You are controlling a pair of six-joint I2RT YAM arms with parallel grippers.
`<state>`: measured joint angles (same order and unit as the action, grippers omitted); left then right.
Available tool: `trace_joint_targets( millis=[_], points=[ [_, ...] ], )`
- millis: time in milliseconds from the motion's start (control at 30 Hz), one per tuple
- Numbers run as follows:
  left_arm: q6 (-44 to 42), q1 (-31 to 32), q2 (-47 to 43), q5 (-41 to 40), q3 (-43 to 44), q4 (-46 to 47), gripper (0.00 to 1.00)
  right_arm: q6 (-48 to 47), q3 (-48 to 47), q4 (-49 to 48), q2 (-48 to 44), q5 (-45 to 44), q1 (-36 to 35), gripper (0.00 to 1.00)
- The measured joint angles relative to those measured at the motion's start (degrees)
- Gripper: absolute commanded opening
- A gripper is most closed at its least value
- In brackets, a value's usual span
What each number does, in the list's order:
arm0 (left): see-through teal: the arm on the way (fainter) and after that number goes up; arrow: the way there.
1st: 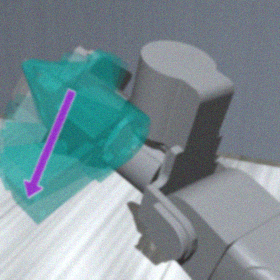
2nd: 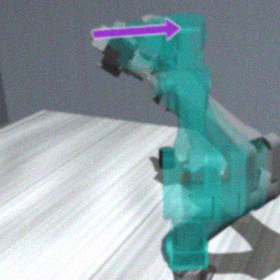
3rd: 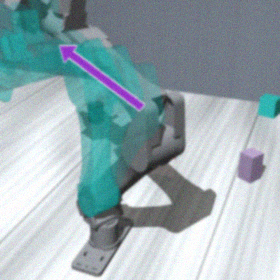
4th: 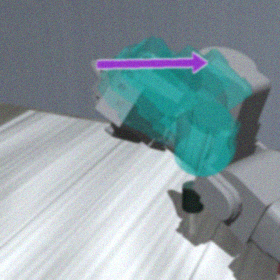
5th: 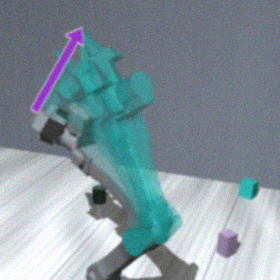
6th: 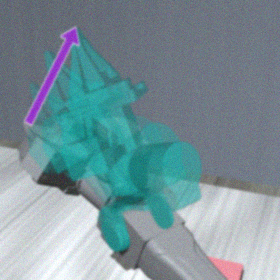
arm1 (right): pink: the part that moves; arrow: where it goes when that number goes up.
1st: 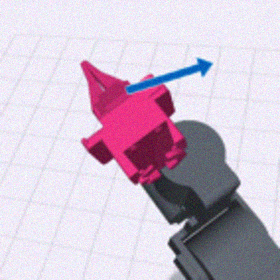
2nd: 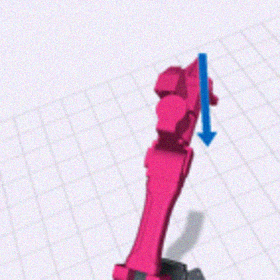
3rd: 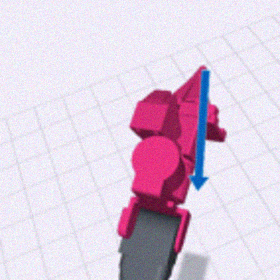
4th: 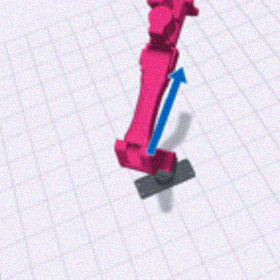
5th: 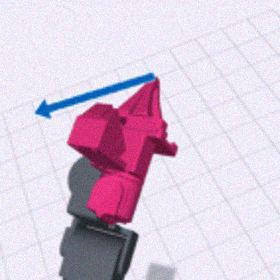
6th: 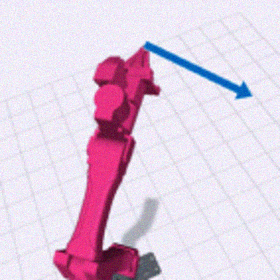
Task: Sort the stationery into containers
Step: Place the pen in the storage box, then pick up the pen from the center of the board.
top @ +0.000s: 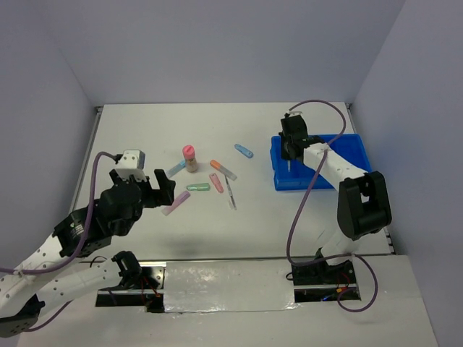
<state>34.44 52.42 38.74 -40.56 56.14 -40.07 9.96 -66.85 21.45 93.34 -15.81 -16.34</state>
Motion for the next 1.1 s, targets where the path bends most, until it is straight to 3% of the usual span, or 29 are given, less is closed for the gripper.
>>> trace_joint_targets(
  millis=[167, 233, 267, 400, 600, 733, 933, 1000, 1100],
  points=[
    [0.02, 0.00, -0.46, 0.85, 0.24, 0.63, 0.99, 0.04, 0.00, 0.48, 1.09, 0.90, 0.00, 0.23],
    [0.02, 0.00, 0.68, 1.14, 0.24, 0.61, 0.99, 0.31, 0.00, 0.52, 1.09, 1.09, 0.00, 0.43],
    [0.02, 0.00, 1.38, 1.29, 0.26, 0.59, 0.99, 0.44, 0.00, 0.59, 1.09, 1.22, 0.00, 0.61],
    [0.02, 0.00, 3.80, 1.81, 0.24, 0.46, 0.99, 0.81, 0.00, 1.64, 1.09, 1.46, 0.00, 0.73],
    [0.07, 0.00, 6.51, 2.32, 0.26, 0.24, 0.99, 1.53, 0.00, 4.76, 0.02, 1.81, -0.02, 0.74],
    [0.39, 0.00, 7.02, 2.29, 0.26, 0.22, 0.99, 2.51, 0.04, 6.01, -5.35, 3.63, -1.03, 0.74],
    [5.35, -0.07, 9.44, 0.61, 0.61, -0.72, 0.99, 4.37, 1.36, 4.76, -15.19, 5.62, -13.73, 0.72],
    [8.20, -0.17, 10.99, 0.22, 0.85, -1.57, 0.99, 5.49, 2.08, 4.20, -15.34, 5.64, -19.65, 0.68],
    [11.37, -0.26, 13.46, 0.22, 0.96, -2.62, 0.99, 7.37, 4.68, 3.41, -13.60, 5.90, -25.79, 0.48]
  ],
)
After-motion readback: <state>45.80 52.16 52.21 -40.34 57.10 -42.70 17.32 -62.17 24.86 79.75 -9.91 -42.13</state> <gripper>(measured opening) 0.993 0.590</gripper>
